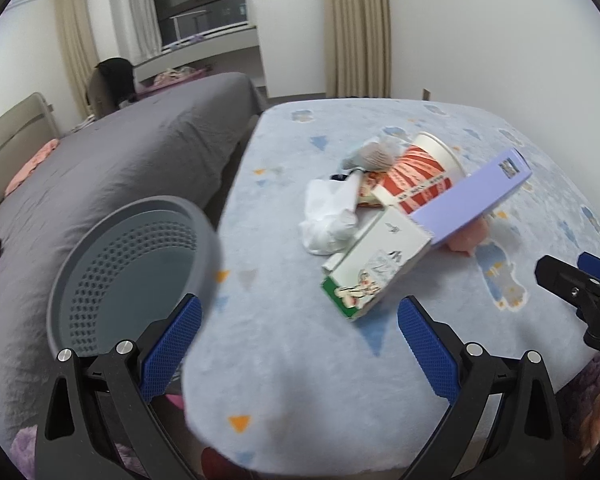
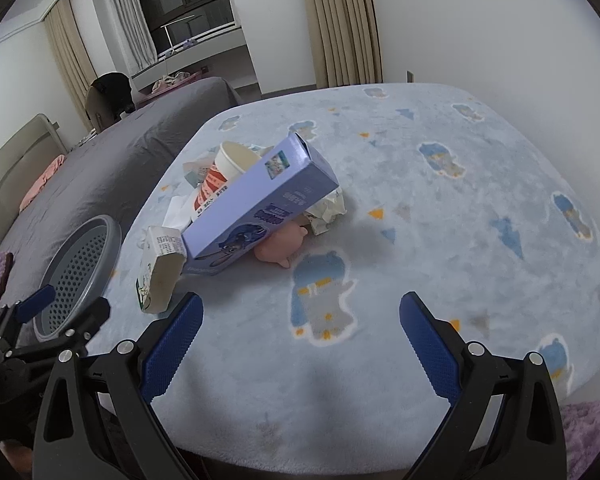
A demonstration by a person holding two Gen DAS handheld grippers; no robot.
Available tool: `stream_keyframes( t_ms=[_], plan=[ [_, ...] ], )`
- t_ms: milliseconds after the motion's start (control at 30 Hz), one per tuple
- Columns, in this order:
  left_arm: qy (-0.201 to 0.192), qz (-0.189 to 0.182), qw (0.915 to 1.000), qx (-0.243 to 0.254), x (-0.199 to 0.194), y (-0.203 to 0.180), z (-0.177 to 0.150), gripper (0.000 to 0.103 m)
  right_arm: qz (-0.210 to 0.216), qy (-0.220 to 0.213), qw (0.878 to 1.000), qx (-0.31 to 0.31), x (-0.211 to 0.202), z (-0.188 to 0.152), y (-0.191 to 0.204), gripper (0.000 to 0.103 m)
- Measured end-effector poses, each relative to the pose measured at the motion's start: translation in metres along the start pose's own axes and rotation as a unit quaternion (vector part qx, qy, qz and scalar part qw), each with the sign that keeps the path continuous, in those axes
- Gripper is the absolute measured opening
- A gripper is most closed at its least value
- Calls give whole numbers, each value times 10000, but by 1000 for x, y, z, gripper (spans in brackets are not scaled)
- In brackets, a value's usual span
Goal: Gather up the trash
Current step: 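Move the left tool to the white-and-green milk carton and close on it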
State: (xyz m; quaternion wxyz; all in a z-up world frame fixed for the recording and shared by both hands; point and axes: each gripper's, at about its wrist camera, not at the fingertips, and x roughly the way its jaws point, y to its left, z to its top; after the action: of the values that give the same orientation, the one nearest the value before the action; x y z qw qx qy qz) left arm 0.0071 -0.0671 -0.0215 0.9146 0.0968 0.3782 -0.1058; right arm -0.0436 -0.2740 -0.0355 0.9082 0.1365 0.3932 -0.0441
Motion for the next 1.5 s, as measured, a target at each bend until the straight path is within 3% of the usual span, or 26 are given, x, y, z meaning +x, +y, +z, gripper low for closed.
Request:
stream_keyframes(
  t_ms=[300,567,867,933,1000,1233,1500],
  plan=[
    [154,-417,9988,226,32,-19,8,97,124,12,9999,31,11,8,-7,94],
    [394,-697,9967,135,58,-19,13,97,289,149,9994,85,21,11,-9,94],
    [305,-891,9955,128,66,-27,18,95,334,206,9991,169,25,10,-15,94],
    [290,-888,9955,171,65,-29,17,87,337,204,9991,176,25,10,-15,94],
    [346,-953,9946,205,67,-30,17,70,331,204,9991,176,25,9,-15,94],
    [395,-1040,9935,236,61,-30,13,49,363,218,9989,198,26,7,-16,94],
    [278,-1015,9943,174,43,-22,10,47,336,164,9991,176,26,2,-14,94]
  ],
)
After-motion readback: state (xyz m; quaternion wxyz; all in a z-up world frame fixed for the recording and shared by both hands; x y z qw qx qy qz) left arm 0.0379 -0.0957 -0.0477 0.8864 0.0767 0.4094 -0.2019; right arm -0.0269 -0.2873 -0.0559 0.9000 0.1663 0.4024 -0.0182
